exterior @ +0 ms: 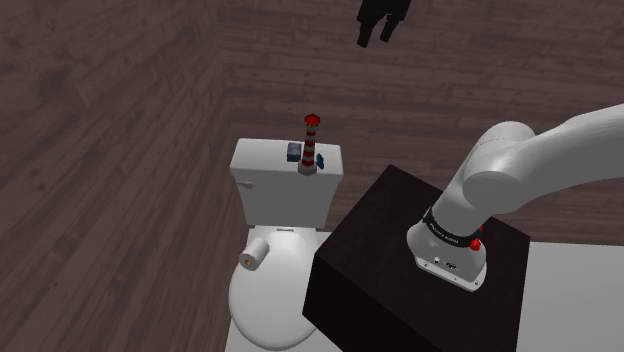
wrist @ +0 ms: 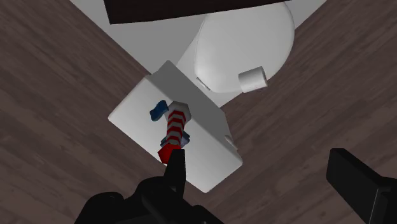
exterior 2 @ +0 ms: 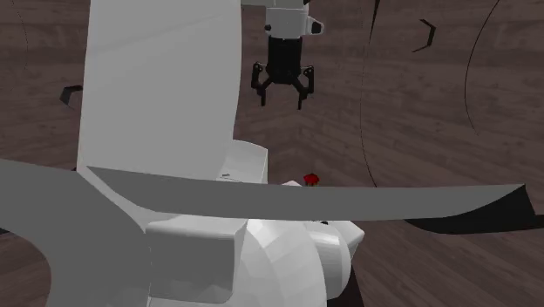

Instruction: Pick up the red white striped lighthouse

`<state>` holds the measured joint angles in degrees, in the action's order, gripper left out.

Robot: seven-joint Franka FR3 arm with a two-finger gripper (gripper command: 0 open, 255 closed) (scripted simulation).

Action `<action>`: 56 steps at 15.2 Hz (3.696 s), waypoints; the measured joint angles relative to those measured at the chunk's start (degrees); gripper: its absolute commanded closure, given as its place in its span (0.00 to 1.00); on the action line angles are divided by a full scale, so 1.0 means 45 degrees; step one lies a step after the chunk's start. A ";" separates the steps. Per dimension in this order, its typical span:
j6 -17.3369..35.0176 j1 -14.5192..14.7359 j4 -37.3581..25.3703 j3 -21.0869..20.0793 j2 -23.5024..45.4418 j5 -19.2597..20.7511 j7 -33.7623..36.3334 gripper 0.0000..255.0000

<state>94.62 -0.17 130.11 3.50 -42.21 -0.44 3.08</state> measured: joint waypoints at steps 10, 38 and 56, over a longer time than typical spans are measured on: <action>0.3817 -0.0047 0.2232 0.1435 0.1019 -0.0173 -0.1567 0.00; 1.1312 0.1472 -0.0298 0.4873 1.3096 -1.2252 -1.4276 0.00; 1.1482 0.1343 -0.0359 0.4651 1.3501 -1.2850 -1.4786 1.00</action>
<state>146.29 5.87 128.50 24.43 18.54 -58.26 -63.45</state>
